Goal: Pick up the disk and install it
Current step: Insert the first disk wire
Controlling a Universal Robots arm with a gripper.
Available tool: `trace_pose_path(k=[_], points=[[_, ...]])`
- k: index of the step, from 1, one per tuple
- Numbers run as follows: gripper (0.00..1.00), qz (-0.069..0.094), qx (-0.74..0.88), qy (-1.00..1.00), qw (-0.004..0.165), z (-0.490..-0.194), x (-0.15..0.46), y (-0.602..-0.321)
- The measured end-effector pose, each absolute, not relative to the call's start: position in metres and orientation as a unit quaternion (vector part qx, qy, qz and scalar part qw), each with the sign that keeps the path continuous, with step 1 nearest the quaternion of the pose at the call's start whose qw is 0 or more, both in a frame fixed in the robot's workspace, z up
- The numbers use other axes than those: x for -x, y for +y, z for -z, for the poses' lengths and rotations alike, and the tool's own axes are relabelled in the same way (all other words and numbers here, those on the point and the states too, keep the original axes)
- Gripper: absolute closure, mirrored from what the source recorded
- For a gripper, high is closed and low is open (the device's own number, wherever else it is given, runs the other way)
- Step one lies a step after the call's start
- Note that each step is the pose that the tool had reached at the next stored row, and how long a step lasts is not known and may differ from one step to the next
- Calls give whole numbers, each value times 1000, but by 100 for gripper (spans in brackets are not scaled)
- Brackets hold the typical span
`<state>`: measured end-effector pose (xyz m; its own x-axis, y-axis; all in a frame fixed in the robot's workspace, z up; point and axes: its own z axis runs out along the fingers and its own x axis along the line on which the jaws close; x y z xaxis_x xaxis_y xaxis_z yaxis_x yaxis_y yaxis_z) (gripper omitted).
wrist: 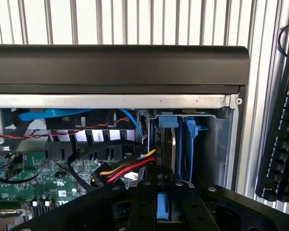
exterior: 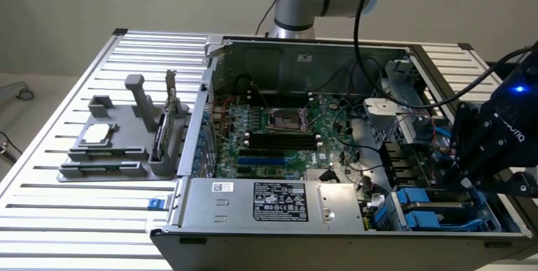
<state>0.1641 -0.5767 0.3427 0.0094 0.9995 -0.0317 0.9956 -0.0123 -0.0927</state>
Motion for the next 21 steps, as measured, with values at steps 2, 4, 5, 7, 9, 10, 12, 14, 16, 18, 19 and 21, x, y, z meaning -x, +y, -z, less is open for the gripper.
trace_pose_path(k=[2, 4, 5, 7, 9, 10, 12, 14, 16, 18, 19, 21], points=[[84, -45, 711, -702, 21, -343, -167, -575], [84, -46, 712, -701, 21, -342, -169, -575], [84, -47, 713, -700, 21, -342, -169, -575], [84, -49, 714, -698, 19, -342, -169, -575], [84, -52, 716, -696, 18, -341, -169, -575], [84, -54, 716, -695, 17, -341, -169, -575], [84, -58, 717, -694, 15, -340, -169, -575], [84, -62, 718, -693, 14, -340, -169, -575], [84, -64, 718, -693, 14, -340, -169, -575], [84, -65, 718, -693, 14, -340, -169, -575], [84, -66, 718, -692, 14, -340, -169, -575], [84, -66, 718, -692, 14, -340, -169, -574]])
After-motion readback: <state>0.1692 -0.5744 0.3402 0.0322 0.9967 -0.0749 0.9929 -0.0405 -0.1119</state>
